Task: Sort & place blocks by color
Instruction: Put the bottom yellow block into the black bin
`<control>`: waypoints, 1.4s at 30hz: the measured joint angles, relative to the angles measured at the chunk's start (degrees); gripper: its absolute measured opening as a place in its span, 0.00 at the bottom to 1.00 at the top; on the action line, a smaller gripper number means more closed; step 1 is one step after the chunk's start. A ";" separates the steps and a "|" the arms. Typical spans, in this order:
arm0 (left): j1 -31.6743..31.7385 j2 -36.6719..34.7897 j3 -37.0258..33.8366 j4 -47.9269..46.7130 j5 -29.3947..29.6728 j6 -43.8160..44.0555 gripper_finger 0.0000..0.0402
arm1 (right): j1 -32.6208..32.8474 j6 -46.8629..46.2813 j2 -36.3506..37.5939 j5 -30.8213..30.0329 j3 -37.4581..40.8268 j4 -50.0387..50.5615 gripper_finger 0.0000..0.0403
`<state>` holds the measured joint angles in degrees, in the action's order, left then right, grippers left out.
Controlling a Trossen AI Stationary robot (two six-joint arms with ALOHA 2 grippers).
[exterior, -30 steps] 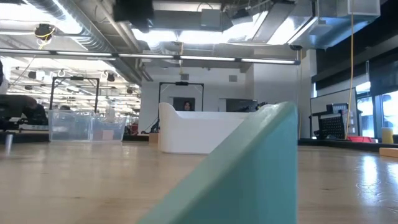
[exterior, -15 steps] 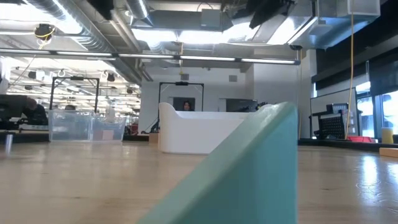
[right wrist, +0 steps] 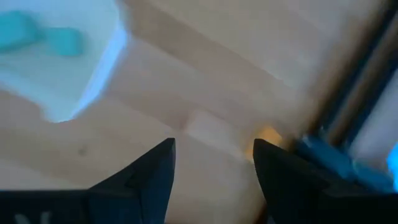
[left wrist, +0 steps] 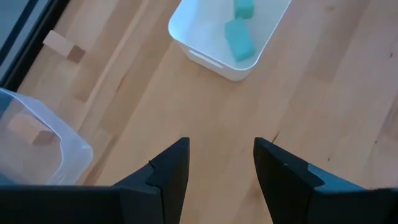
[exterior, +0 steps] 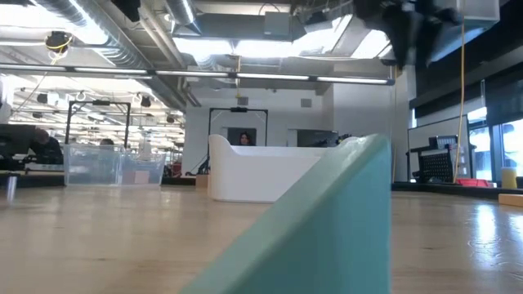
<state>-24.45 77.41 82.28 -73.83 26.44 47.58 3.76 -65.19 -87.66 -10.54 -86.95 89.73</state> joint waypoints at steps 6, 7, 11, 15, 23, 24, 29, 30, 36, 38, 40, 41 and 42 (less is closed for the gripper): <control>0.02 0.00 0.00 -0.28 1.44 -0.12 0.42 | 0.03 -4.60 1.99 5.93 4.85 -0.01 0.54; 0.02 0.00 0.00 -0.28 1.50 -0.12 0.42 | -0.01 -5.03 2.07 6.41 6.56 0.53 0.54; 0.02 0.00 0.00 -0.31 1.60 -0.12 0.42 | 0.00 -2.62 4.92 10.94 14.55 0.18 0.54; 0.22 0.00 0.00 -0.30 1.44 0.06 0.42 | 1.10 -1.75 9.45 12.16 21.01 0.08 0.54; 2.19 0.00 0.00 -0.29 0.76 1.89 0.42 | 5.86 -8.43 28.35 10.09 27.43 -2.86 0.54; 2.45 0.00 0.00 -0.28 0.44 1.92 0.42 | 6.53 -9.06 30.63 9.45 28.40 -5.31 0.54; 4.23 0.00 0.00 -0.06 -0.83 3.16 0.42 | 7.81 -12.86 39.18 5.56 35.30 -16.43 0.54; 4.58 0.00 0.00 -0.02 -0.84 3.29 0.42 | 7.81 -13.15 39.98 5.59 36.72 -17.02 0.54; 6.34 0.00 0.00 0.20 -0.95 3.33 0.42 | 7.77 -18.57 41.54 7.80 43.20 -17.17 0.54; 6.88 0.00 0.00 0.20 -1.13 3.32 0.42 | 7.73 -19.54 41.35 10.56 44.44 -17.05 0.54; 7.39 0.02 0.00 0.20 -1.48 3.31 0.42 | 7.68 -23.56 41.09 11.01 45.65 -17.16 0.54; 7.65 0.02 0.00 0.19 -1.69 3.31 0.42 | 7.66 -26.47 41.01 10.31 46.45 -17.11 0.54; 7.86 0.02 0.00 0.21 -1.85 3.31 0.42 | 7.62 -28.60 40.79 8.65 46.66 -18.04 0.54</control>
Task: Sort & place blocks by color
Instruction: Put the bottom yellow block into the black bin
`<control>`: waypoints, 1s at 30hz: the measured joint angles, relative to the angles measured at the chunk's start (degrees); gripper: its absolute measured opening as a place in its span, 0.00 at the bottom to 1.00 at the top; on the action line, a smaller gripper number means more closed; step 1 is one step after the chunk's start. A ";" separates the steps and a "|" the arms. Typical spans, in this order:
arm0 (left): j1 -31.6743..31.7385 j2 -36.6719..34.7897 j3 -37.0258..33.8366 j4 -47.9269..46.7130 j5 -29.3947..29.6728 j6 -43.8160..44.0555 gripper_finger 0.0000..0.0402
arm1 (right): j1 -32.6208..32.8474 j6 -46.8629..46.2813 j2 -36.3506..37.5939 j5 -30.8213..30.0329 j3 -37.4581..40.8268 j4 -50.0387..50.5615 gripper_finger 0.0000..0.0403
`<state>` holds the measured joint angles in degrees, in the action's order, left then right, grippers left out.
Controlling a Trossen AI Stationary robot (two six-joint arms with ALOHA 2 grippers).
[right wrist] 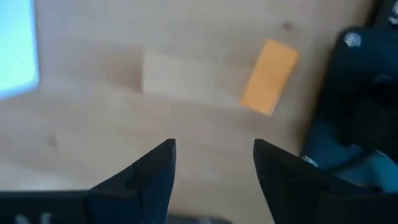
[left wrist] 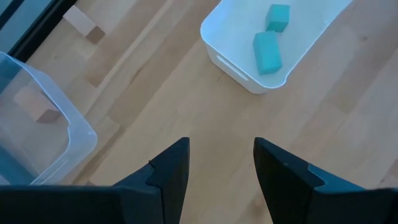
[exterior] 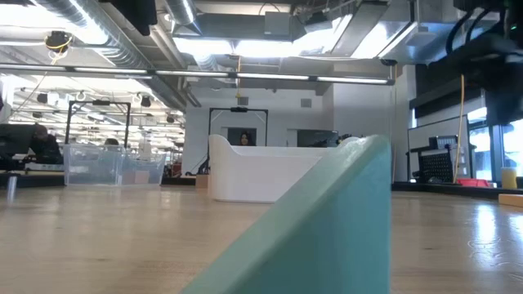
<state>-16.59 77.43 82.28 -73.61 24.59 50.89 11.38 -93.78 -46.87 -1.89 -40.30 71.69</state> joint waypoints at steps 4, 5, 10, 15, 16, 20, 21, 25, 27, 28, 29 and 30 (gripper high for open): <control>0.85 0.02 0.00 0.19 -0.10 -0.17 0.42 | -0.07 -5.03 -1.96 -4.81 0.29 -0.82 0.54; 1.02 0.04 0.00 0.17 -0.10 -0.28 0.42 | -0.07 -4.81 -2.53 -4.90 0.29 -0.91 0.54; 1.75 0.02 0.00 0.16 -0.11 -1.03 0.42 | -0.07 2.90 -4.15 -0.84 0.29 -3.23 0.54; 1.74 0.03 0.00 0.16 -0.41 -2.11 0.42 | -0.07 12.54 -4.13 0.73 -2.62 -3.53 0.54; 1.80 0.02 0.00 0.17 -0.85 -2.75 0.42 | -0.07 16.06 -4.13 0.45 -3.84 -3.58 0.54; 2.80 0.02 0.00 1.09 -2.70 -4.85 0.42 | 0.11 35.47 -4.14 0.20 -8.54 -3.88 0.54; 3.03 0.02 0.00 1.33 -2.70 -4.93 0.42 | 0.21 40.08 -4.13 0.21 -9.34 -3.87 0.54; 3.79 0.03 0.00 1.39 -2.76 -4.98 0.42 | 0.20 51.23 -4.19 2.23 -10.11 -2.02 0.54; 4.15 0.02 0.00 1.39 -2.74 -4.98 0.42 | -0.02 52.77 -4.63 3.82 -10.03 0.48 0.54; 4.35 0.02 0.00 1.43 -2.74 -4.98 0.42 | -0.32 53.66 -5.02 4.30 -10.01 2.27 0.54; 4.58 0.02 0.00 1.60 -2.74 -5.00 0.42 | -0.83 54.44 -5.36 4.95 -10.01 4.01 0.54; 4.81 0.02 0.00 1.93 -2.80 -5.01 0.42 | -1.39 55.43 -5.79 5.06 -10.03 6.00 0.54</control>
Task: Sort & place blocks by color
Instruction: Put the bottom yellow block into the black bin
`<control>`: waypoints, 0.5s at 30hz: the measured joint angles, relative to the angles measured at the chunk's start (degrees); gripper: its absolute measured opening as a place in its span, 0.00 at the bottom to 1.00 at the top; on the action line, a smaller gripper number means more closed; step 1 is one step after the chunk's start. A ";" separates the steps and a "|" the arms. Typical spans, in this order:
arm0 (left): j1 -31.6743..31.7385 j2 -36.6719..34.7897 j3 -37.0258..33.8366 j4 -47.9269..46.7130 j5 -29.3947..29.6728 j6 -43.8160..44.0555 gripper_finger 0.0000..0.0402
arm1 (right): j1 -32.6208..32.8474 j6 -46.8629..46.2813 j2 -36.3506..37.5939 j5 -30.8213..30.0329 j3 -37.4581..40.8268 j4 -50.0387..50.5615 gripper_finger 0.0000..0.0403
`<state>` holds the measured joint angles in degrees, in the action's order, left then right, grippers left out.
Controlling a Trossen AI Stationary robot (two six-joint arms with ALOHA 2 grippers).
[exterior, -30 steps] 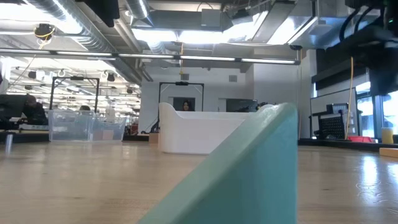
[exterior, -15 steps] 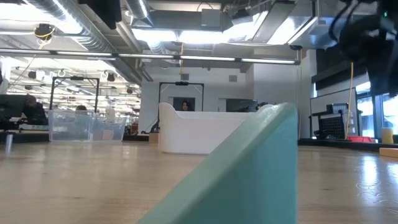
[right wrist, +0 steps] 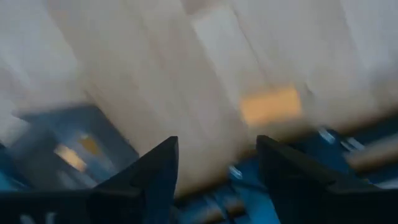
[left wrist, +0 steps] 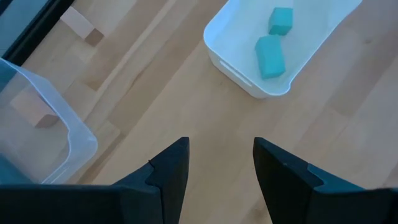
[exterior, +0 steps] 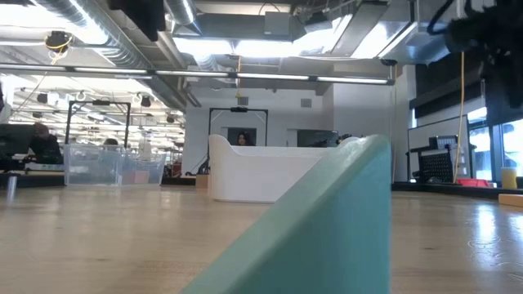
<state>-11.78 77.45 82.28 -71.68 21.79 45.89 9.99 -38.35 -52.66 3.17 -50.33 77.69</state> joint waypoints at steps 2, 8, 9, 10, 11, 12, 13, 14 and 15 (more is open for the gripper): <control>0.55 0.00 0.00 0.76 -0.08 0.00 0.42 | -1.00 1.78 -0.94 0.55 -0.14 4.75 0.54; 1.78 0.00 0.00 2.50 -0.29 -1.07 0.42 | -3.52 9.08 -2.28 1.83 -0.39 9.75 0.54; 1.94 0.00 0.00 2.92 -0.72 -1.67 0.42 | -3.70 10.61 -2.28 1.46 -0.39 9.75 0.54; 2.16 0.00 0.00 3.42 -1.28 -2.32 0.42 | -3.82 11.63 -2.28 0.83 -0.39 9.68 0.54; 2.40 0.00 0.00 4.27 -1.92 -2.89 0.42 | -3.94 11.75 -2.28 0.16 -0.39 9.60 0.54; 2.60 0.00 0.00 5.22 -2.32 -3.19 0.42 | -3.95 11.81 -2.28 -0.61 -0.39 9.60 0.54; 2.84 0.00 0.00 6.18 -2.72 -3.78 0.42 | -3.95 11.90 -2.26 -1.18 -0.39 9.60 0.54; 3.08 0.00 0.00 6.95 -3.16 -4.49 0.42 | -3.95 12.01 -2.25 -1.52 -0.34 9.50 0.54; 3.25 0.00 0.00 7.68 -3.41 -5.24 0.42 | -3.95 12.06 -2.22 -1.58 -0.04 9.05 0.54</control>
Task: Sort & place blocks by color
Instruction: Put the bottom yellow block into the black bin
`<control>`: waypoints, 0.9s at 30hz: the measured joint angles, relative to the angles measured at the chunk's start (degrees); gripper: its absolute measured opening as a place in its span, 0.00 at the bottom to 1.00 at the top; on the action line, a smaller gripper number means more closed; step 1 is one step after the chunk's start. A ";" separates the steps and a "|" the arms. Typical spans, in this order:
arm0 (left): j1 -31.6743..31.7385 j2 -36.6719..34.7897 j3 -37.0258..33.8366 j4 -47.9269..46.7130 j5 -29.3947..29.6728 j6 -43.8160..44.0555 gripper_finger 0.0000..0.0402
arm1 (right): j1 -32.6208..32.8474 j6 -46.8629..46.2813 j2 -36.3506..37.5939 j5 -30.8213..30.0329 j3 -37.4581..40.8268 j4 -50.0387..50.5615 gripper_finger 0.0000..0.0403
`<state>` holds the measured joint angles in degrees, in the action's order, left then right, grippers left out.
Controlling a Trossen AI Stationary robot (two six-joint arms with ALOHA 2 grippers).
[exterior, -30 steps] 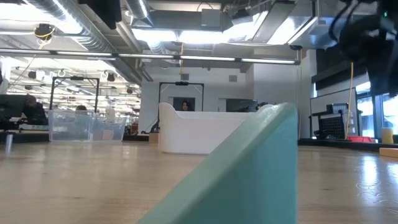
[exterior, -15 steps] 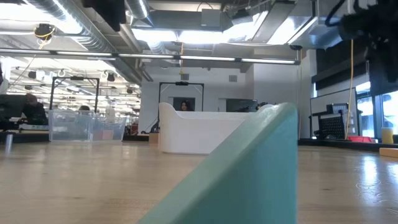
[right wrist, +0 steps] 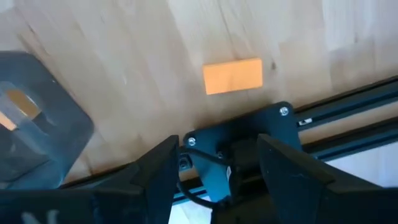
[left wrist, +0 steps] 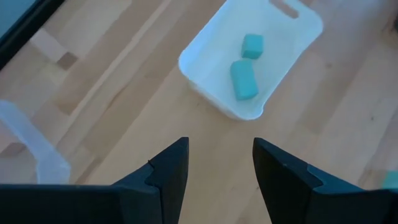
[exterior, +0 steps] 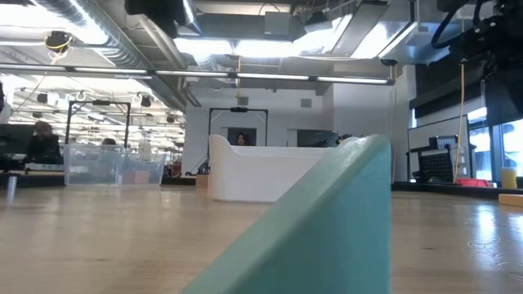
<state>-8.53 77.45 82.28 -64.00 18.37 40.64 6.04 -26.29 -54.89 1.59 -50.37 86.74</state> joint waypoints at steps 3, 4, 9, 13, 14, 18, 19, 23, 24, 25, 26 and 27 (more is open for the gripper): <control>0.61 0.00 0.00 1.45 -0.09 -0.78 0.42 | 0.00 -1.12 -0.20 0.06 2.14 -2.07 0.54; 0.83 0.00 0.00 1.50 -0.08 -0.79 0.42 | 0.00 -1.97 -0.46 0.11 2.92 -3.11 0.54; 2.03 0.00 0.00 1.98 -0.09 -2.23 0.42 | -0.76 -4.96 -3.22 1.09 5.79 -3.60 0.54; 3.00 0.02 0.00 2.06 -0.07 -2.30 0.42 | -2.00 -4.75 -6.79 1.03 5.92 -5.54 0.54; 3.23 0.02 0.00 2.06 -0.07 -2.30 0.42 | -2.37 -4.57 -7.82 1.04 5.92 -6.38 0.54; 3.54 0.02 0.00 2.09 -0.07 -2.32 0.42 | -4.23 -5.08 -12.00 1.04 5.92 -8.38 0.54; 3.54 0.02 0.00 2.08 -0.07 -2.31 0.42 | -4.71 -6.08 -13.13 1.08 5.92 -8.50 0.54; 3.54 0.02 0.00 2.06 -0.07 -2.32 0.42 | -6.77 -12.78 -17.48 1.57 5.92 -9.60 0.54; 3.54 0.02 0.00 2.06 -0.07 -2.32 0.42 | -7.31 -14.87 -18.39 1.60 5.92 -9.75 0.54; 3.54 0.02 0.00 2.06 -0.08 -2.33 0.42 | -7.89 -16.98 -19.20 2.11 5.92 -10.26 0.54; 3.54 0.04 0.00 2.06 -0.09 -2.34 0.42 | -8.52 -19.16 -19.99 3.15 5.92 -11.27 0.54; 3.54 0.04 0.00 2.06 -0.07 -2.34 0.42 | -9.00 -20.93 -20.75 3.86 5.95 -12.70 0.54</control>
<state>-4.99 77.49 82.28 -61.93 18.30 38.30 -2.96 -47.22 -75.64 5.45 -44.42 74.04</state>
